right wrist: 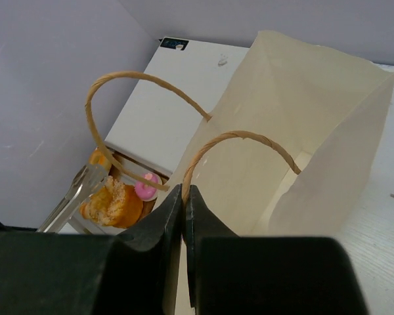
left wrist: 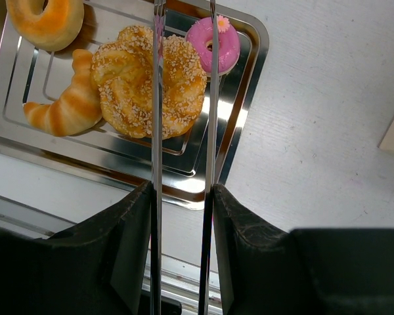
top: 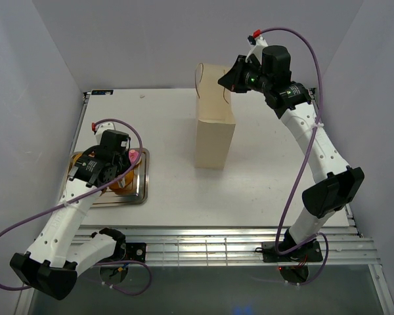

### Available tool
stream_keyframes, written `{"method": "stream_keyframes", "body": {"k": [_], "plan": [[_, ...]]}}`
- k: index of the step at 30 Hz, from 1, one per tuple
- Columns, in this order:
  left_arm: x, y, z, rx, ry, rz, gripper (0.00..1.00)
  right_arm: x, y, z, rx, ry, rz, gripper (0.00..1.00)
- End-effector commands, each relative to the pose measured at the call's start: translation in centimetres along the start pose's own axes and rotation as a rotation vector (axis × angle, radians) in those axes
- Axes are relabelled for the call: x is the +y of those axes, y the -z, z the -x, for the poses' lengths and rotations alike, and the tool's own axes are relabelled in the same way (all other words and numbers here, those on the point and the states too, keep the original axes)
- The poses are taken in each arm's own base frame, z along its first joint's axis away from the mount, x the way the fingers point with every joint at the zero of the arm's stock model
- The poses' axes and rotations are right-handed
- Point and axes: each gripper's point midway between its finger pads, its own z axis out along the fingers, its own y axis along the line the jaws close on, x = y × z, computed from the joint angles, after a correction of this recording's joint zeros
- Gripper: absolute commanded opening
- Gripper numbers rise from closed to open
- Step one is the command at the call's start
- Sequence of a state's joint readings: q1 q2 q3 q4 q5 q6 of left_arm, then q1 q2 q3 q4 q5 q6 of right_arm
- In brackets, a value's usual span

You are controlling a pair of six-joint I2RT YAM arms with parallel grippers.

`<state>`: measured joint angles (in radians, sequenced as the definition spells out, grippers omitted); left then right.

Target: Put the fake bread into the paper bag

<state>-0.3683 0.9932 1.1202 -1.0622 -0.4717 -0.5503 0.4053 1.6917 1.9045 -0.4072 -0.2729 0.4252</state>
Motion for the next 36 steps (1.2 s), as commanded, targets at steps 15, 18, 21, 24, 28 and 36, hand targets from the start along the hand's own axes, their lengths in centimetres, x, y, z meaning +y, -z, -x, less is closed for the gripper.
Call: {"method": "stream_keyframes", "body": {"k": [15,18,21,24,28,36], "plan": [[0.3,-1.4,-0.1,0.004,-0.004,0.058,0.51,3.0,2.4,2.0,-0.059,0.071,0.111,0.08],[-0.1,-1.9,-0.2,0.017,-0.009,0.055,0.51,2.7,2.3,1.6,-0.053,0.07,0.1,0.08],[-0.2,-2.2,-0.6,0.033,-0.014,0.058,0.51,2.4,2.5,1.6,-0.057,0.075,0.088,0.08],[-0.1,-2.0,-0.8,0.04,-0.008,0.056,0.52,2.3,2.6,1.5,-0.057,0.079,0.082,0.08],[0.1,-1.4,-1.0,0.044,0.008,0.046,0.52,2.1,2.3,1.3,-0.051,0.075,0.081,0.08],[0.3,-0.5,-2.0,0.072,0.021,0.021,0.52,2.0,2.3,1.0,-0.046,0.071,0.081,0.08]]}}
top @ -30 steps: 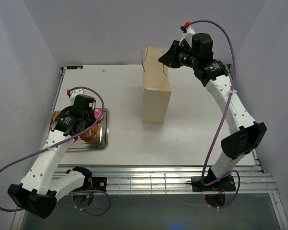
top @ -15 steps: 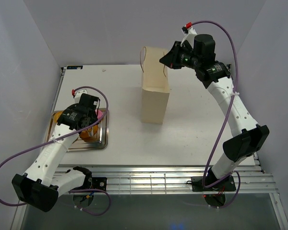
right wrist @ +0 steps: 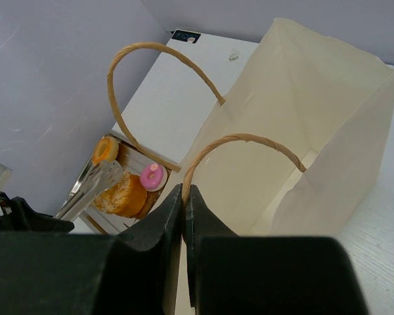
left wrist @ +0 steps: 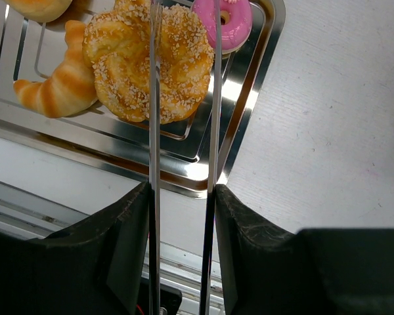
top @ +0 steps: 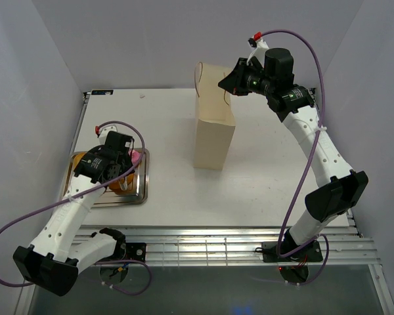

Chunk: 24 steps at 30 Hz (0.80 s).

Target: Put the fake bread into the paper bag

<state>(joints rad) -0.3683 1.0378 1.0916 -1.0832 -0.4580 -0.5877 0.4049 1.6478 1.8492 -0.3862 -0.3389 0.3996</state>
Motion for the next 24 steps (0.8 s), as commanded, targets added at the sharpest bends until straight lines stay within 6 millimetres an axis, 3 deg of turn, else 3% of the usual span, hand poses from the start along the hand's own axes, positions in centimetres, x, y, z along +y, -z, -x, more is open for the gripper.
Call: {"method": "stream_keyframes", "body": {"k": [1,15,24], "plan": [[0.5,0.7,-0.4,-0.001,0.025,-0.012,0.52,0.9,1.2,1.6,-0.06,0.043,0.017,0.08],[0.2,-0.4,-2.0,0.055,0.007,-0.01,0.54,0.7,1.5,1.0,-0.056,0.039,0.012,0.08],[0.1,-0.2,-1.9,0.051,-0.001,-0.025,0.54,0.6,1.5,1.1,-0.059,0.041,0.008,0.08]]}}
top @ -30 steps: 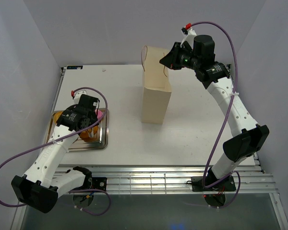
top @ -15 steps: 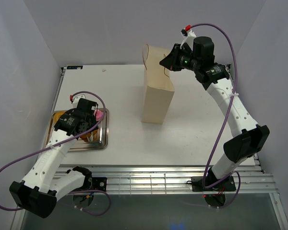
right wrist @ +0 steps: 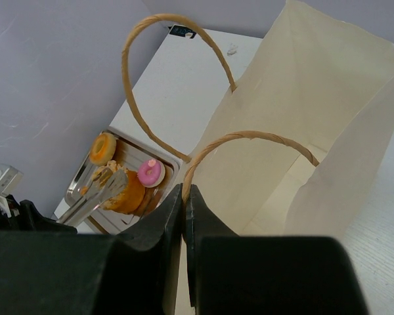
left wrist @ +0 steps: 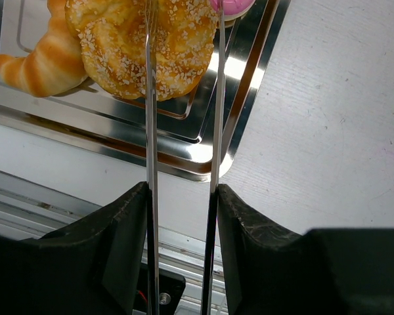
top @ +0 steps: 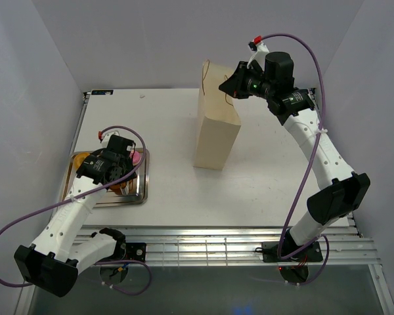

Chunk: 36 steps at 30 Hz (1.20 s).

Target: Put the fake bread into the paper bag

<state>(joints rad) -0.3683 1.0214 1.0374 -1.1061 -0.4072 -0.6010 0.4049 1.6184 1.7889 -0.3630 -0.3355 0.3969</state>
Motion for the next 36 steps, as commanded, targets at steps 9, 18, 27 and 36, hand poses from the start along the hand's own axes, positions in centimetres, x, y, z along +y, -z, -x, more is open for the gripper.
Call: {"method": "stream_keyframes", "body": {"k": [9,18,27,36], "plan": [[-0.6,-0.4,0.3,0.007,-0.005,-0.013,0.55,0.9,1.2,1.8,-0.066,0.033,0.018,0.08],[-0.9,-1.0,0.3,0.019,-0.029,-0.008,0.45,0.8,1.2,1.7,-0.066,0.029,0.015,0.08],[-0.7,-0.9,0.2,0.01,-0.029,-0.011,0.26,0.8,1.4,1.4,-0.063,0.027,0.014,0.08],[-0.3,-0.1,1.0,-0.028,0.002,-0.007,0.0,0.7,1.4,1.2,-0.062,0.026,0.012,0.08]]}}
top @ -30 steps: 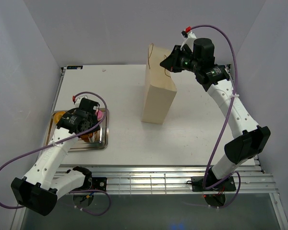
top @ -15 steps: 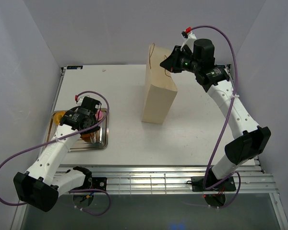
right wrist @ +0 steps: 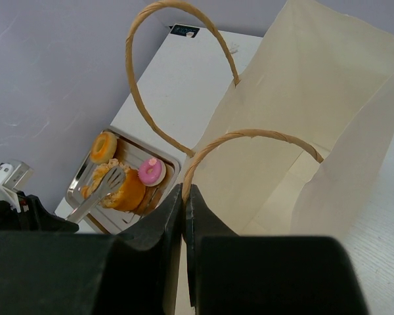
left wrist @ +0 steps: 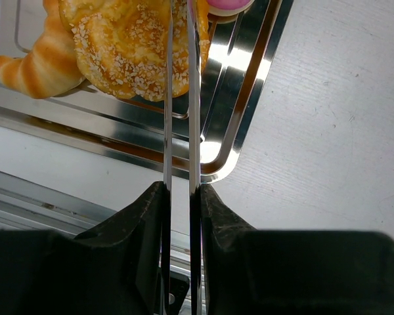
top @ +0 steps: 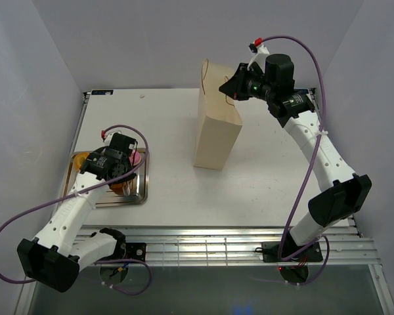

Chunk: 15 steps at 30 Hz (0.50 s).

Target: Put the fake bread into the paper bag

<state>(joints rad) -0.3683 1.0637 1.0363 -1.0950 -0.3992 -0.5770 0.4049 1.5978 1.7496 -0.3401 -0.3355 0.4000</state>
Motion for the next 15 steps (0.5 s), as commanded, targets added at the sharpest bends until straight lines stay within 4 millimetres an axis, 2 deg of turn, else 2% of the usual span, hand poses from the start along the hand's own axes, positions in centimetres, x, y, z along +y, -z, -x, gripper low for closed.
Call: {"method": "stream_keyframes", "body": {"k": [1,6,15], "plan": [[0.2,1.3,1.5,-0.067,0.046,-0.022,0.0,0.7,1.2,1.5,-0.057,0.026,0.008,0.08],[0.6,3.7,3.5,-0.137,0.093,-0.037,0.0,0.7,1.3,1.7,-0.061,0.031,0.008,0.08],[0.9,5.8,4.6,-0.187,0.137,-0.07,0.0,0.6,1.2,1.4,-0.057,0.025,0.005,0.08]]}}
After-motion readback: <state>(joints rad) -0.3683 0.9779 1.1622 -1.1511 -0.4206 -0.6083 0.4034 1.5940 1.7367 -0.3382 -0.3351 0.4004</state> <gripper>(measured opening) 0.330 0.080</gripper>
